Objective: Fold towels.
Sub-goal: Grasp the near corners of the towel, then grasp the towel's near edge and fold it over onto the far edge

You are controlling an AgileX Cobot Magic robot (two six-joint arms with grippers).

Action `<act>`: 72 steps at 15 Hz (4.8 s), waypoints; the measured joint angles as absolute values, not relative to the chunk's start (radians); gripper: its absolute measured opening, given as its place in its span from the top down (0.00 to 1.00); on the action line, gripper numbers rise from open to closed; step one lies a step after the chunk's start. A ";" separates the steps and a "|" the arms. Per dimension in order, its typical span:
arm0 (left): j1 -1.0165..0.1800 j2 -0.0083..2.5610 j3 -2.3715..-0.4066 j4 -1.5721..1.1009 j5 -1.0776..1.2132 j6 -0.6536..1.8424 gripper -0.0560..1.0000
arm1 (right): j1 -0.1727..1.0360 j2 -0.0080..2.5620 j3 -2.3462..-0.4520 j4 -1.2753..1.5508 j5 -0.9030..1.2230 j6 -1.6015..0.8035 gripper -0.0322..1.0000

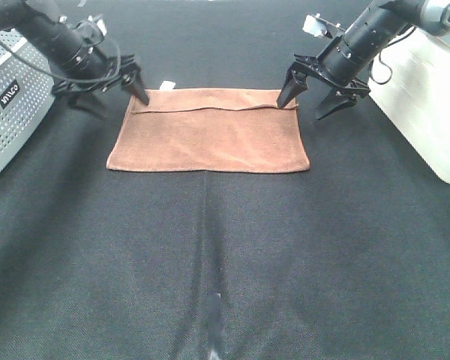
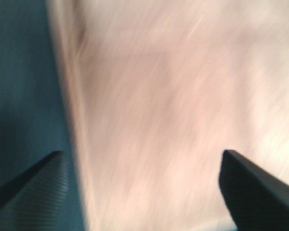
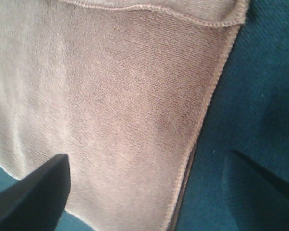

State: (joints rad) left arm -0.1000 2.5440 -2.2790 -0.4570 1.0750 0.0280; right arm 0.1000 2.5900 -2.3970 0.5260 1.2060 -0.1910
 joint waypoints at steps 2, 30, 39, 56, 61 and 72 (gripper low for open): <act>-0.100 2.538 -2.279 -0.453 1.152 0.000 0.21 | 0.100 2.563 -2.396 0.527 1.208 -0.159 0.19; -0.128 2.390 -1.784 -0.553 0.782 -0.013 0.26 | 0.100 2.435 -1.930 0.554 1.056 -0.274 0.27; -0.128 2.402 -1.786 -0.551 0.787 0.018 0.84 | 0.147 2.455 -1.930 0.562 0.987 -0.252 0.69; -0.128 2.073 -1.322 -0.414 0.811 0.117 0.94 | 0.147 2.155 -1.399 0.535 0.916 -0.241 0.97; -0.128 2.027 -1.310 -0.415 0.775 0.128 0.94 | 0.150 2.138 -1.399 0.540 0.894 -0.258 0.97; -0.102 2.172 -1.646 -0.408 0.679 0.071 0.94 | 0.150 2.338 -1.909 0.535 0.915 -0.251 0.97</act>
